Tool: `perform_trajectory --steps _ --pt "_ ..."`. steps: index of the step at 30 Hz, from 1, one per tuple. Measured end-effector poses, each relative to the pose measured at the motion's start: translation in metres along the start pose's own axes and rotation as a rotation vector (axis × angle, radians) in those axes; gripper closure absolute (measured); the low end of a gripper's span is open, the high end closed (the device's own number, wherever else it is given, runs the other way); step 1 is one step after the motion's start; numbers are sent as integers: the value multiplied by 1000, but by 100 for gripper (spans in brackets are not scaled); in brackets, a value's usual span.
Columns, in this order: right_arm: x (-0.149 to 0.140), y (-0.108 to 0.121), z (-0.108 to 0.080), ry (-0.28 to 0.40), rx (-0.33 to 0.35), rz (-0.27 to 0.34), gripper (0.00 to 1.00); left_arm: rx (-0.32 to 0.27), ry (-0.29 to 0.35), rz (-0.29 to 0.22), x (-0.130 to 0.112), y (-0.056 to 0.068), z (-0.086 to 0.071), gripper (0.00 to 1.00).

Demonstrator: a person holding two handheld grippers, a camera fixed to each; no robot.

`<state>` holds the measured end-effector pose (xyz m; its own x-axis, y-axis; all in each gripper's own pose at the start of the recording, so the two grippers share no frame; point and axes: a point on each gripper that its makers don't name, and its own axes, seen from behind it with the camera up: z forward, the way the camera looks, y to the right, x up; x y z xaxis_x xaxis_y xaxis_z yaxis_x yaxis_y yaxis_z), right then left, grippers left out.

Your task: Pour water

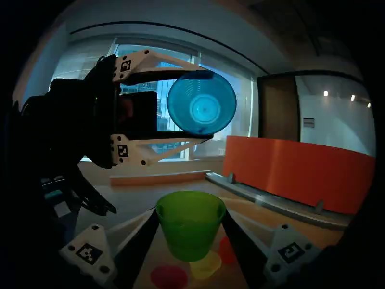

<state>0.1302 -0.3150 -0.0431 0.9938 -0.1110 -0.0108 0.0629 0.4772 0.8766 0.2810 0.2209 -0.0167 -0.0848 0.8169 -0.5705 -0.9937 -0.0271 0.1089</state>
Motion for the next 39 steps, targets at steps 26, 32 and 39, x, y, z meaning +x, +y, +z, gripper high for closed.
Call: perform_trajectory --steps 26,32,39 --pt "9 9 -10 17 -27 6 10 2 -16 -767 -55 5 3 14" --pt "13 12 -12 23 -37 5 10 -4 2 -995 -62 6 3 14" --pt "17 14 -14 30 -47 1 10 -6 12 -1221 -70 9 1 14"
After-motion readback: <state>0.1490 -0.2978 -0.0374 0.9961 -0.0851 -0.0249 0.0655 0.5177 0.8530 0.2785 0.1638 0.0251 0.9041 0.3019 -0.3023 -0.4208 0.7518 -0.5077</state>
